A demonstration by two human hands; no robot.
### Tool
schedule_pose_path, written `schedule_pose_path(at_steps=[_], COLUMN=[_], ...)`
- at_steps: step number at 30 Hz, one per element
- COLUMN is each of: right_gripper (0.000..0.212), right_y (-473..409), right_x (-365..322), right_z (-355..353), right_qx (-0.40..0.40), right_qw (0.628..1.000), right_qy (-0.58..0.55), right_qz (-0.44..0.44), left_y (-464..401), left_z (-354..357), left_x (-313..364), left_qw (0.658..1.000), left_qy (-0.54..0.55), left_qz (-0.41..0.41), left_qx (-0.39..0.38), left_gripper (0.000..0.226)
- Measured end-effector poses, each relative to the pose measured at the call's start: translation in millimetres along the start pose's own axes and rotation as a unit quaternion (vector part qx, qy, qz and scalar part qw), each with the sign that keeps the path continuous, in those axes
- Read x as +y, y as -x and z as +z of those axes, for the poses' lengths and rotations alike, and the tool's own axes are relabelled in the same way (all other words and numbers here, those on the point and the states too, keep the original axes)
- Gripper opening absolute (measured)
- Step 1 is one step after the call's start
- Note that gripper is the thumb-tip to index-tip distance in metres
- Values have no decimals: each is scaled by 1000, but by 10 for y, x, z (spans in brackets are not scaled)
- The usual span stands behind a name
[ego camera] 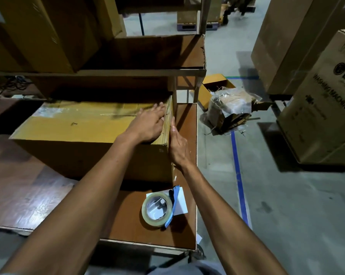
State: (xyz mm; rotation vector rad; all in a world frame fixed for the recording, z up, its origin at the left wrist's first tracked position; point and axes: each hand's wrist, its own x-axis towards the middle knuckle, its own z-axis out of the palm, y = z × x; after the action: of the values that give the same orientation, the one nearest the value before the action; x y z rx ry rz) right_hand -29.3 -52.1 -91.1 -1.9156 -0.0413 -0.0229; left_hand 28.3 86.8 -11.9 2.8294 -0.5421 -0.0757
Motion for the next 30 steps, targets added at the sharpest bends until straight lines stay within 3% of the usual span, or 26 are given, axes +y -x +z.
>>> schedule_pose_path(at_steps=[4, 9, 22, 30], right_gripper=[52, 51, 51, 45], right_y=[57, 152, 759, 962], right_x=[37, 14, -260, -275], right_z=[-36, 9, 350, 367], right_qx=[-8, 14, 9, 7], right_qw=[998, 997, 996, 988], right_qy=[7, -9, 53, 157], right_qz=[63, 70, 70, 1], left_y=[20, 113, 734, 1096], left_z=[22, 31, -147, -196], left_x=[63, 21, -307, -460], left_qw=[1000, 999, 996, 994], left_qy=[-17, -41, -9, -21], left_qz=[-14, -4, 76, 96], left_qx=[-7, -34, -46, -56], left_gripper=[65, 86, 83, 85])
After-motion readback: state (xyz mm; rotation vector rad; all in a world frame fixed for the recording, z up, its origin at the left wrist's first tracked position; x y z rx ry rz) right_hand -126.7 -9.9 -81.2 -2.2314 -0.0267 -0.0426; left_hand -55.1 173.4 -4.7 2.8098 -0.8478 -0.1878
